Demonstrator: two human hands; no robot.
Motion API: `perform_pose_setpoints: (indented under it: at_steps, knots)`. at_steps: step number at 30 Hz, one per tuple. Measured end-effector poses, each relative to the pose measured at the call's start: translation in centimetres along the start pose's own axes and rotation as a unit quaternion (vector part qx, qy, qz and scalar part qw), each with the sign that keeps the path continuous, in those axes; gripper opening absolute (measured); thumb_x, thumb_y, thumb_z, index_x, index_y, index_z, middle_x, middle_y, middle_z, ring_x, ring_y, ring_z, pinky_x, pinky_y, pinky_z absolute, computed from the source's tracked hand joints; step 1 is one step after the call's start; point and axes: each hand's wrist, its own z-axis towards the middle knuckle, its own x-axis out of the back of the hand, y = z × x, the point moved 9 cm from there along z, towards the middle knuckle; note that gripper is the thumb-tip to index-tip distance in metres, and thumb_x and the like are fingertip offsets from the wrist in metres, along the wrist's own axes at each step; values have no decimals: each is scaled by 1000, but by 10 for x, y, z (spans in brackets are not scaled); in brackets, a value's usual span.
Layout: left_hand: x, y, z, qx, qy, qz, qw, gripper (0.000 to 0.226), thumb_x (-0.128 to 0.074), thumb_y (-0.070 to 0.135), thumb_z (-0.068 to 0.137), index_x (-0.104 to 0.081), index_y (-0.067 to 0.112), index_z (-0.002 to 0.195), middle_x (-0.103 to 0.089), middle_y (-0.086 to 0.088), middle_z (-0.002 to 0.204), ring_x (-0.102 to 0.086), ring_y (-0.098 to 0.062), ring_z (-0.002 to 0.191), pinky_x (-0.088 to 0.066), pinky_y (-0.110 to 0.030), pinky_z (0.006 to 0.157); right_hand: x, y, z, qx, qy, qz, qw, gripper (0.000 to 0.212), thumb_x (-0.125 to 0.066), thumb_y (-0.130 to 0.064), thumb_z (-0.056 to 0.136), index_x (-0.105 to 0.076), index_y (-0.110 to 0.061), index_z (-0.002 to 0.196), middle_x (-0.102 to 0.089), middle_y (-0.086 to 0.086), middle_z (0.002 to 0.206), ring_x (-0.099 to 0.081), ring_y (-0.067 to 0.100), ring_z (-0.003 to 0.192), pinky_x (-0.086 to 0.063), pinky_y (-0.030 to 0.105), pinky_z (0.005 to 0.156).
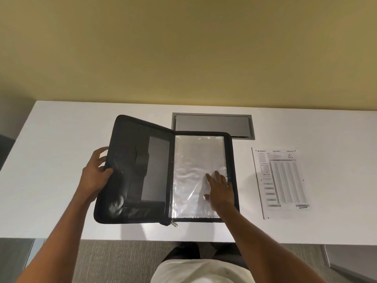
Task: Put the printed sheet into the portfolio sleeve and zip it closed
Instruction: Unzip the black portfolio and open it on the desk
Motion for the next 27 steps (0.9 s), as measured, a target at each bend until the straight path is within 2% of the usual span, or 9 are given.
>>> perform_pose_setpoints:
  at_steps: [3, 6, 8, 10, 11, 13, 15, 20, 27]
  knots:
    - [-5, -28, 9, 28, 21, 77, 996, 70, -67, -6, 83, -50, 35, 137, -70, -10, 125, -68, -34, 108, -55, -55, 98, 4, 9, 2, -2, 9, -5, 1000, 85, -64, -46, 95, -11, -35, 160, -7, 3, 171, -14, 27, 156, -21, 47, 124]
    - [-20, -43, 13, 47, 36, 124, 991, 63, -77, 1, 80, -56, 18, 137, -72, -15, 118, -68, -37, 107, -53, -50, 99, 6, 17, 3, -2, 9, -13, 1000, 86, -64, -46, 95, -10, -36, 160, -7, 2, 171, -13, 26, 156, -22, 47, 124]
    - [-34, -48, 15, 44, 24, 141, 989, 59, -83, 5, 75, -60, 16, 128, -73, -12, 107, -67, -36, 100, -53, -45, 89, 6, 20, 2, -4, 8, -6, 1000, 85, -65, -45, 94, -11, -36, 160, -7, 2, 171, -14, 26, 156, -24, 47, 123]
    - [-48, -53, 18, 30, 1, 179, 983, 57, -86, 16, 70, -56, 19, 119, -70, -8, 105, -63, -39, 101, -51, -46, 82, 6, 21, 1, -8, 8, -3, 1000, 85, -66, -44, 93, -14, -36, 159, -8, 2, 170, -16, 26, 155, -30, 46, 121]
    - [-53, -58, 20, 34, -4, 210, 977, 59, -85, 21, 70, -53, 19, 120, -67, -8, 112, -57, -42, 108, -50, -49, 83, 6, 20, 0, -9, 11, -1, 1000, 84, -67, -44, 93, -15, -36, 159, -10, 3, 170, -18, 27, 155, -35, 46, 117]
    - [-59, -67, 23, 47, -2, 284, 958, 71, -84, 21, 77, -48, 14, 137, -55, -9, 140, -43, -46, 124, -45, -56, 91, 4, 17, -2, -13, 12, 7, 1000, 84, -68, -43, 92, -17, -36, 158, -11, 3, 169, -21, 27, 154, -44, 45, 111]
    - [-67, -70, 25, 35, -9, 318, 948, 81, -80, 16, 82, -40, 7, 152, -39, -12, 159, -36, -49, 131, -44, -61, 99, 1, 16, -4, -16, 10, 17, 1000, 84, -69, -42, 92, -17, -36, 159, -11, 3, 170, -21, 27, 154, -46, 45, 110]
    - [-81, -86, 24, 58, -33, 312, 948, 73, -68, 8, 90, -37, 5, 155, -33, -12, 164, -32, -45, 139, -42, -57, 109, -1, 19, -3, -10, 11, 14, 1000, 84, -66, -45, 94, -13, -37, 159, -9, 2, 171, -19, 26, 155, -44, 44, 112]
    - [-87, -90, 21, 60, -29, 305, 950, 66, -55, 2, 93, -33, 1, 155, -28, -14, 166, -32, -44, 143, -36, -53, 116, -2, 35, -5, 5, 21, 15, 1000, 84, -57, -50, 97, -8, -30, 162, -2, 1, 172, -9, 23, 158, -20, 43, 126]
